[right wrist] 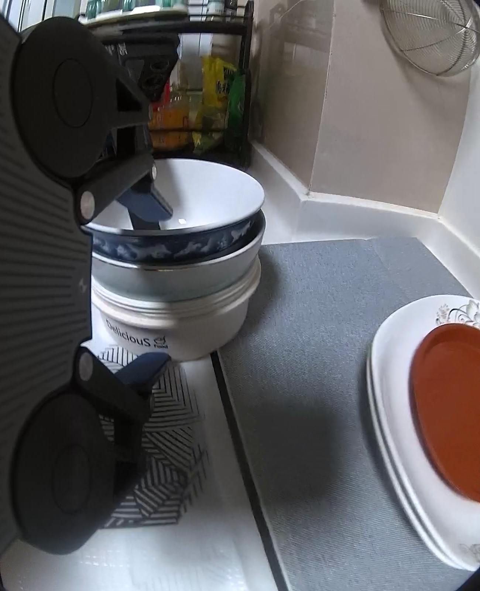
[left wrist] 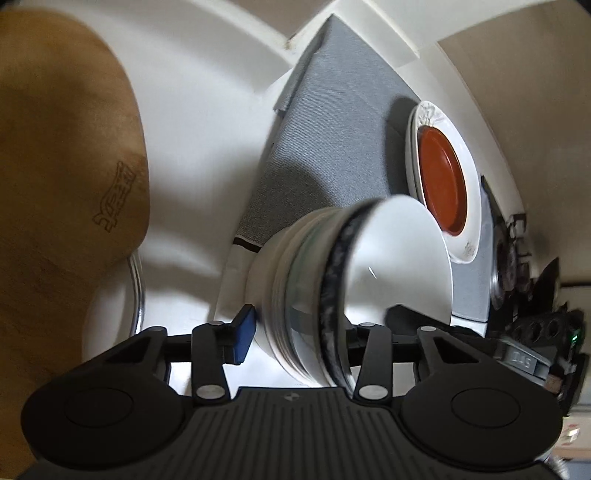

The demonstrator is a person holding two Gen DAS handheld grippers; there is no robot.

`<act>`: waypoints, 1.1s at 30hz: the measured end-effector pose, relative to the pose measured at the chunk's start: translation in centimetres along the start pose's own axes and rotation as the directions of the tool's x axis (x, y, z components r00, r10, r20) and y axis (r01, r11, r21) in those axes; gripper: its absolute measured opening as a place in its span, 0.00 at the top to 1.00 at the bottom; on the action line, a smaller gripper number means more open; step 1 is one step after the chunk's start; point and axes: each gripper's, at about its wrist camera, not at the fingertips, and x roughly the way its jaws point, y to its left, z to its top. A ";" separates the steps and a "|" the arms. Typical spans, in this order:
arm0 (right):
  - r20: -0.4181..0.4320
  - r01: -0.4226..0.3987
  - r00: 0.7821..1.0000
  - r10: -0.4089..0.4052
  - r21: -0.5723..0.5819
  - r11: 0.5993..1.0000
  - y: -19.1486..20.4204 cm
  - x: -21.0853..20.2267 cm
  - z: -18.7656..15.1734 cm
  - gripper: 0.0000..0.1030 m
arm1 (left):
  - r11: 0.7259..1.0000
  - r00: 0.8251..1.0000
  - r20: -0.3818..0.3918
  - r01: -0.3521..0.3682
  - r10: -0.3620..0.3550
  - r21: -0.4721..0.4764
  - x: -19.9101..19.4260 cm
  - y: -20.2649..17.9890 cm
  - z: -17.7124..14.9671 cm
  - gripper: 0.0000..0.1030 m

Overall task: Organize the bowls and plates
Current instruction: 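Carry the nested bowls over the brown plate with both grippers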

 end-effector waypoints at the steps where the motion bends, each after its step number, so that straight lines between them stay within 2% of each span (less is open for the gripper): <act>1: 0.002 0.019 1.000 -0.019 -0.031 0.999 0.3 -0.1 -0.1 0.38 | 0.999 1.000 0.007 -0.020 0.020 0.035 -0.2 -0.6 -0.2 0.57; 4: 0.011 0.042 0.999 -0.041 -0.074 0.996 0.7 -0.5 -0.6 0.46 | 0.993 0.998 0.020 -0.066 0.064 0.100 -0.3 -1.9 -0.9 0.57; 8: 0.018 0.031 0.999 -0.030 -0.065 0.997 0.6 -0.8 -0.9 0.48 | 0.987 0.996 0.013 -0.091 0.090 0.133 -0.5 -2.8 -1.1 0.57; 13: 0.033 0.026 0.999 -0.023 -0.089 0.996 1.0 -1.4 -0.7 0.52 | 0.984 0.993 0.007 -0.117 0.117 0.137 -0.3 -3.3 -0.7 0.57; 19: 0.037 0.029 0.999 -0.025 -0.108 0.994 0.6 -2.2 -0.5 0.53 | 0.984 0.993 0.008 -0.116 0.116 0.137 0.0 -3.5 -0.8 0.57; 23: 0.027 -0.019 0.999 0.021 -0.078 0.997 -0.1 -1.7 0.0 0.45 | 0.992 0.996 -0.014 -0.081 0.083 0.097 0.3 -2.6 -0.4 0.56; 26: 0.023 -0.049 0.999 0.049 0.012 0.999 -1.6 -0.7 0.4 0.36 | 0.995 0.998 -0.024 -0.056 0.058 0.080 1.0 -2.0 -0.2 0.44; 27: 0.024 -0.047 0.999 0.046 0.015 0.999 -1.8 -0.3 0.4 0.33 | 0.995 0.998 -0.017 -0.057 0.059 0.084 1.1 -2.1 -0.3 0.43; 31: 0.037 -0.004 0.999 0.006 -0.043 0.999 -0.9 0.2 -0.2 0.33 | 0.988 0.996 0.004 -0.086 0.086 0.126 0.7 -2.9 -0.7 0.46; 33: 0.032 -0.037 0.999 0.037 0.017 0.999 -1.9 -0.1 -0.4 0.36 | 0.991 0.996 0.015 -0.087 0.085 0.103 0.1 -2.8 -0.5 0.54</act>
